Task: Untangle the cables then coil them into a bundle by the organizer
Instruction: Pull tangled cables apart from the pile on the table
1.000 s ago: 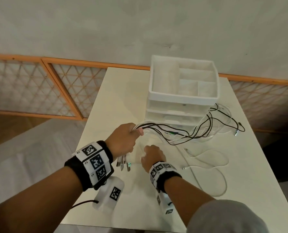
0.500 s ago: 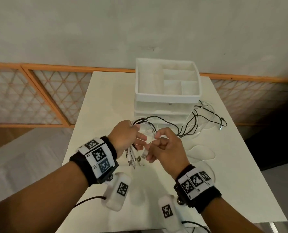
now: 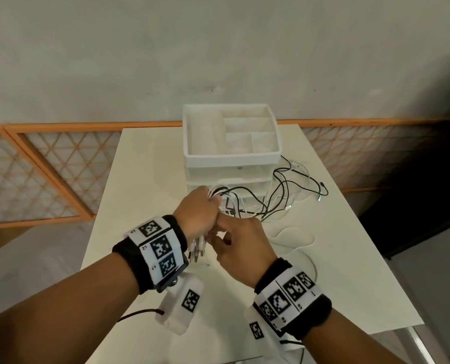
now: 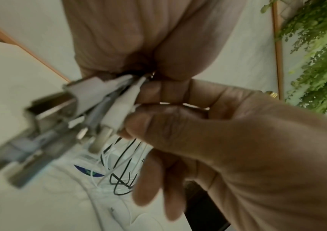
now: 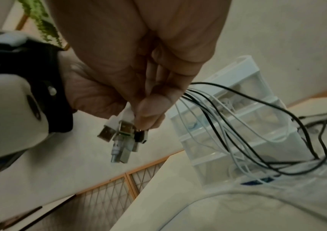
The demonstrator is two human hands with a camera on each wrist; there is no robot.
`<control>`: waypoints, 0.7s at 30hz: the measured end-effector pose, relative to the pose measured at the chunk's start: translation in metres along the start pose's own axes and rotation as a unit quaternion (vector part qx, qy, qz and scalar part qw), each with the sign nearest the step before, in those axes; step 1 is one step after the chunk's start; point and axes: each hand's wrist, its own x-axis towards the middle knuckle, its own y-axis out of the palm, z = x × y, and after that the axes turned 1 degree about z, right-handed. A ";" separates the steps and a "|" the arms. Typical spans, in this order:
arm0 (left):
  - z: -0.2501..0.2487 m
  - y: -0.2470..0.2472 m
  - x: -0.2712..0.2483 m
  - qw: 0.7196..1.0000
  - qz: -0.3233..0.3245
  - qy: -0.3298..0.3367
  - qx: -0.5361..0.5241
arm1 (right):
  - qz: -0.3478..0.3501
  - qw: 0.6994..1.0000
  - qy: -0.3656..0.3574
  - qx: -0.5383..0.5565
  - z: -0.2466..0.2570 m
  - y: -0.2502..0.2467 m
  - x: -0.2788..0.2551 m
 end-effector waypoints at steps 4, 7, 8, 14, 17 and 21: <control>-0.001 -0.005 -0.001 0.996 0.009 -0.019 -0.087 | -0.137 0.990 -0.008 -0.017 -0.005 -0.015 0.003; -0.009 -0.008 -0.008 0.994 0.047 -0.020 -0.101 | -0.134 0.990 0.015 -0.034 -0.012 -0.026 0.012; -0.013 -0.008 -0.011 0.994 0.058 -0.014 -0.094 | -0.118 0.992 0.009 -0.044 -0.013 -0.027 0.014; -0.031 -0.014 -0.013 0.989 0.113 0.018 -0.092 | -0.189 0.980 -0.020 -0.061 -0.016 -0.018 0.024; -0.036 -0.018 -0.011 0.991 0.103 0.013 -0.078 | -0.225 0.972 -0.033 -0.063 -0.016 -0.014 0.026; -0.044 -0.020 -0.012 0.984 0.124 -0.016 -0.127 | -0.201 0.978 -0.005 -0.057 -0.018 -0.015 0.032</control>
